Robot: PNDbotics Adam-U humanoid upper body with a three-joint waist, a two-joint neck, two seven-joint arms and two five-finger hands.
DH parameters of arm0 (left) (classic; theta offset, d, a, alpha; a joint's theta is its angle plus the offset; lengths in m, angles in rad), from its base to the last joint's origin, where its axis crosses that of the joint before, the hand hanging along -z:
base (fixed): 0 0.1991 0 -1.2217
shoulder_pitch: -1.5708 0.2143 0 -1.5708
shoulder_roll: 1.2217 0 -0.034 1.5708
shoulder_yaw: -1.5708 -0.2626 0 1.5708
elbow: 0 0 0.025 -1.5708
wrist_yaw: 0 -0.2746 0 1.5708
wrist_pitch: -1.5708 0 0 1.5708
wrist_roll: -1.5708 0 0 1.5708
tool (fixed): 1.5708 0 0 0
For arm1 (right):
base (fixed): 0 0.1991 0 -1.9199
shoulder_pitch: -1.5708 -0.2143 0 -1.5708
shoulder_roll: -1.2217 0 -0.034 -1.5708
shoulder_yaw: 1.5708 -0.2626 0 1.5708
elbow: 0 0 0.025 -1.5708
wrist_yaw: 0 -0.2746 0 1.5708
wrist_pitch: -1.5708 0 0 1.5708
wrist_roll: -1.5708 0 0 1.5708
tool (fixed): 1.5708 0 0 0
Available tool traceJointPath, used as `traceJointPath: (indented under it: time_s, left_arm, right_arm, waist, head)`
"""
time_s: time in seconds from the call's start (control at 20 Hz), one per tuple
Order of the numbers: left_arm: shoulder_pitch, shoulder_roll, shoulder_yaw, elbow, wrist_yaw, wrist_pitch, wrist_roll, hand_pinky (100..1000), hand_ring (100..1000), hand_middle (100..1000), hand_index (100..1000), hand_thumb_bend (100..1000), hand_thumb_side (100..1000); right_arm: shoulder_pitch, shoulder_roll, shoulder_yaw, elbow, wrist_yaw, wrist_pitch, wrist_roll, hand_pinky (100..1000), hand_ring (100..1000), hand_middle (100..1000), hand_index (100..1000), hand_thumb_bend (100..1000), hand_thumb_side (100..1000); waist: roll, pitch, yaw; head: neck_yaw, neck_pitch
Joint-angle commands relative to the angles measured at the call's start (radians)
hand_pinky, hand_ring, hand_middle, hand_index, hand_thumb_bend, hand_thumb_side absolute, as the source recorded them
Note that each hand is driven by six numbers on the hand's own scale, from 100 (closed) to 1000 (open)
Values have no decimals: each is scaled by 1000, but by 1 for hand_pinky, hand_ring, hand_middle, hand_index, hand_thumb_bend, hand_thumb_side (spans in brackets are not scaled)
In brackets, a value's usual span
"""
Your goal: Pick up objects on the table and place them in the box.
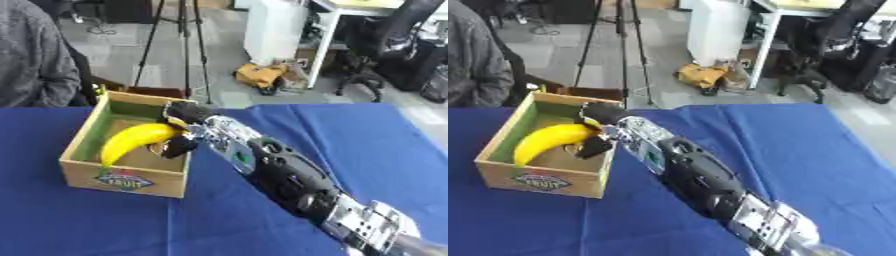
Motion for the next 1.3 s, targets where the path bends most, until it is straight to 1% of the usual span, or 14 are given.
traceJointPath:
  time_s: [0.05,0.15,0.2,0.25,0.4,0.5,0.7,0.8,1.0,1.05,1.1,1.2,1.25,1.3]
  left_arm:
    - [-10,14,9,-17,-2,1,-1,519,699,630,586,253,1000]
    - [-10,14,8,-17,-2,2,-2,519,698,630,586,253,1000]
    - [-10,14,8,-18,-1,2,-2,519,698,630,586,254,1000]
    - [-10,14,9,-18,-1,1,-3,519,698,629,586,254,1000]
    - [-13,12,7,-19,1,2,-5,519,698,628,586,256,1000]
    - [-15,11,6,-20,2,3,-6,519,698,628,586,257,1000]
    - [-18,10,4,-21,3,6,-9,519,697,628,586,259,1000]
    - [-18,9,4,-20,2,7,-10,519,697,628,586,260,1000]
    - [-17,7,5,-20,-3,9,-10,519,697,628,586,261,1000]
    - [-17,6,6,-20,-3,9,-10,519,697,628,586,261,1000]
    - [-17,5,6,-20,-4,10,-10,519,697,628,586,261,1000]
    - [-18,4,5,-20,-6,10,-11,519,697,628,586,262,1000]
    - [-18,3,5,-20,-6,11,-11,519,697,628,586,262,1000]
    - [-18,3,5,-19,-7,11,-11,519,697,628,586,261,1000]
  right_arm:
    - [-26,-44,-18,-40,-42,31,-9,199,224,100,129,100,591]
    - [-30,-47,-10,-46,-5,37,-21,172,192,100,136,100,490]
    - [-31,-48,-4,-49,27,36,-27,169,189,100,138,100,479]
    - [-30,-46,-2,-50,57,35,-31,156,173,100,143,100,448]
    - [-28,-39,8,-39,140,26,-36,151,166,100,146,100,436]
    - [-24,-37,6,-23,172,24,-35,144,159,100,147,100,435]
    - [-24,-47,-10,30,197,35,-31,136,151,100,146,100,429]
    - [-27,-53,-17,54,206,38,-28,131,145,100,144,100,407]
    - [-22,-53,-19,83,223,31,-18,146,160,100,158,100,428]
    - [-21,-50,-17,86,230,26,-17,163,177,100,177,100,425]
    - [-20,-47,-15,86,239,21,-18,198,219,100,225,100,451]
    - [-17,-43,-9,76,265,3,-30,279,305,194,334,100,487]
    - [-15,-42,-7,71,278,-8,-37,353,378,267,408,100,514]
    - [-14,-41,-6,67,287,-21,-42,458,482,386,502,100,552]
  waist:
    - [4,-23,3]
    - [3,-24,10]
    - [3,-24,14]
    - [3,-24,16]
    - [0,-23,27]
    - [-3,-22,35]
    - [-9,-21,48]
    - [-12,-18,51]
    - [-16,-9,53]
    - [-16,-6,53]
    - [-17,-4,53]
    - [-18,-1,51]
    - [-18,0,50]
    - [-18,1,49]
  head:
    - [-2,-10]
    - [-4,-10]
    - [-4,-12]
    - [-3,-13]
    - [-6,-15]
    - [-8,-20]
    - [-9,-44]
    - [-10,-56]
    - [-13,-70]
    - [-14,-71]
    - [-15,-70]
    - [-16,-66]
    - [-17,-64]
    - [-18,-62]
